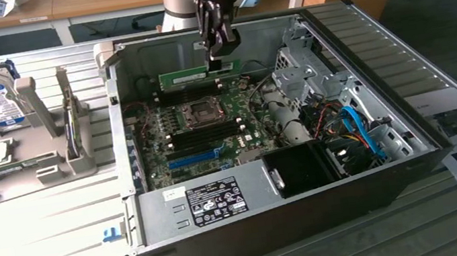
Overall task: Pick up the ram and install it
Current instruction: 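Insert the ram into the slot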
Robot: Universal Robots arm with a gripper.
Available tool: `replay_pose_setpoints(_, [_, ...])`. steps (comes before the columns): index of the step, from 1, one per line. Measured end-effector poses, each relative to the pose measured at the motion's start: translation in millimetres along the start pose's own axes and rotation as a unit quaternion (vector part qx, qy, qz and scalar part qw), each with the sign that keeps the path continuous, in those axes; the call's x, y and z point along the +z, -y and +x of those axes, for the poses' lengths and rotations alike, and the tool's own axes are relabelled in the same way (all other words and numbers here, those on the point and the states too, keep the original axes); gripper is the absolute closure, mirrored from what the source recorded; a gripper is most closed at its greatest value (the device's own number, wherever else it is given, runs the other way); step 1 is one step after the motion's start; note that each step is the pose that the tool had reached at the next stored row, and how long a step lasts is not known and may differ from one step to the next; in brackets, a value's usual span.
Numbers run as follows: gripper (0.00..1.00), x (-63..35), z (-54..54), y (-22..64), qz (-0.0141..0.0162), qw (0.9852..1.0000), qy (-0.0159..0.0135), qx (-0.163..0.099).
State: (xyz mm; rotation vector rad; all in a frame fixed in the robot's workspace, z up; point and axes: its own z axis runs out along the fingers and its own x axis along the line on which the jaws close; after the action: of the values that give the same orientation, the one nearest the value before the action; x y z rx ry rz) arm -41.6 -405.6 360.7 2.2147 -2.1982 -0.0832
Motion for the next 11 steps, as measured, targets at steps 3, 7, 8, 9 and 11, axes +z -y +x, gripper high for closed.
replay_pose_setpoints(3, [0.89,5.4,0.1,0.3,0.0000,1.0000,0.0000,0.000])
replay_pose_setpoints(7, [0.89,12.7,0.3,0.7,0.0000,1.0000,0.0000,0.000])
replay_pose_setpoints(8, [0.89,14.4,0.3,0.8,0.0000,1.0000,0.0000,0.000])
replay_pose_setpoints(9, [0.89,16.2,0.4,0.9,0.0000,1.0000,0.0000,0.000])
replay_pose_setpoints(11, [0.89,20.1,0.4,1.1,0.0000,1.0000,0.0001,0.000])
